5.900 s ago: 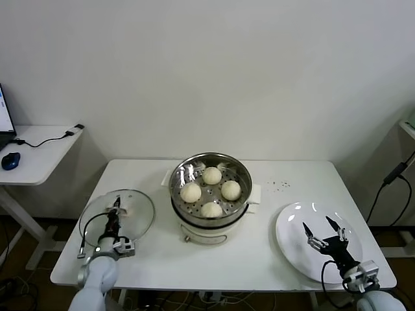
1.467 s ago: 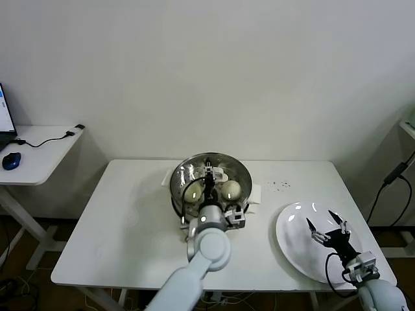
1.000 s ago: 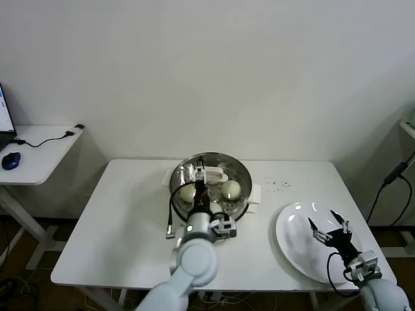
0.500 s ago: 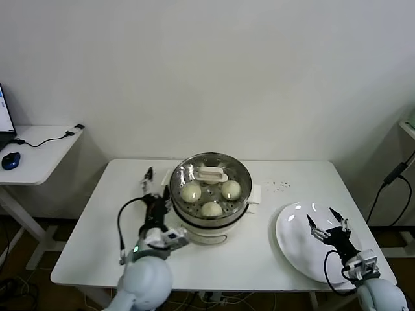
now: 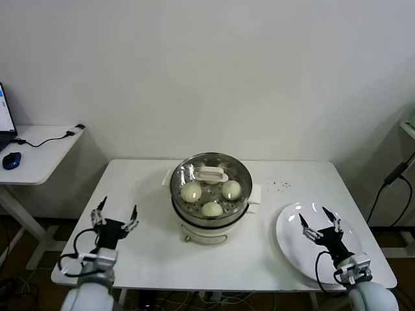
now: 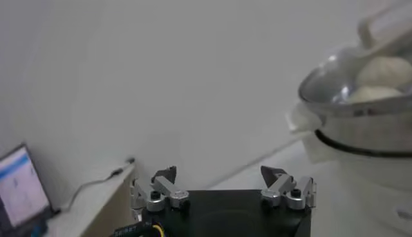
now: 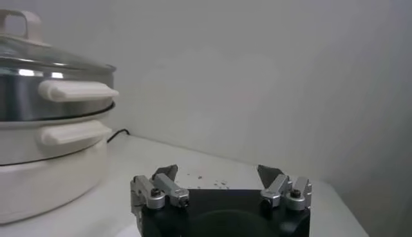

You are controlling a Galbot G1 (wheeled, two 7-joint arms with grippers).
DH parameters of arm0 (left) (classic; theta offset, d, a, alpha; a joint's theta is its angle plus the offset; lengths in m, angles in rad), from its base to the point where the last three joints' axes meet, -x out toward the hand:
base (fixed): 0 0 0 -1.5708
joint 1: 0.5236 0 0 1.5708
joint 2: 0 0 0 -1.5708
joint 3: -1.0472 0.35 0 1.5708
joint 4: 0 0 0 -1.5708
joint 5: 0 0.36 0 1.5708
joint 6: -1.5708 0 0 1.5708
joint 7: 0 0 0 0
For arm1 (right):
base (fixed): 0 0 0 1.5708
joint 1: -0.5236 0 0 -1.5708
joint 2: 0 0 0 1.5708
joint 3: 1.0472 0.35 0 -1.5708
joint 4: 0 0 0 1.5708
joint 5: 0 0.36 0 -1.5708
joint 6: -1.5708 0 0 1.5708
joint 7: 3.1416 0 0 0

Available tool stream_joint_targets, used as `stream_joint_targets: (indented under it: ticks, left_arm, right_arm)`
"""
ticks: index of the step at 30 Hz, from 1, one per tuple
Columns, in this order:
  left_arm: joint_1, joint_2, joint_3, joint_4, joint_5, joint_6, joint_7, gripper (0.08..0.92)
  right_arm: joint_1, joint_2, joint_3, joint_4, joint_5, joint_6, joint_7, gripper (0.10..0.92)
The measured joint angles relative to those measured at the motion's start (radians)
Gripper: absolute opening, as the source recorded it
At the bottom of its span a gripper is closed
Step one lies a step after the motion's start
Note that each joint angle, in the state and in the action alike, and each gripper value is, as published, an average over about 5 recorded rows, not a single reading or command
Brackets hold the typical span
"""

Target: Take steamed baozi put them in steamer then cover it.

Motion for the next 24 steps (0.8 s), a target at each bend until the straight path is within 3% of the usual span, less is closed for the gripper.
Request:
stream_joint_targets:
  ticks: [10, 24]
  left_arm:
    - [0.085, -0.044, -0.118, 0.018, -0.233, -0.198, 0.016, 0.823]
    - [0.127, -0.067, -0.175, 0.021, -0.342, -0.299, 0.038, 0.823]
  right_arm:
    - [-0.028, 0.019, 0.017, 0.016, 0.008, 0.0, -0.005, 0.823]
    - [-0.028, 0.026, 0.015, 0.027, 0.008, 0.0, -0.01, 0.823]
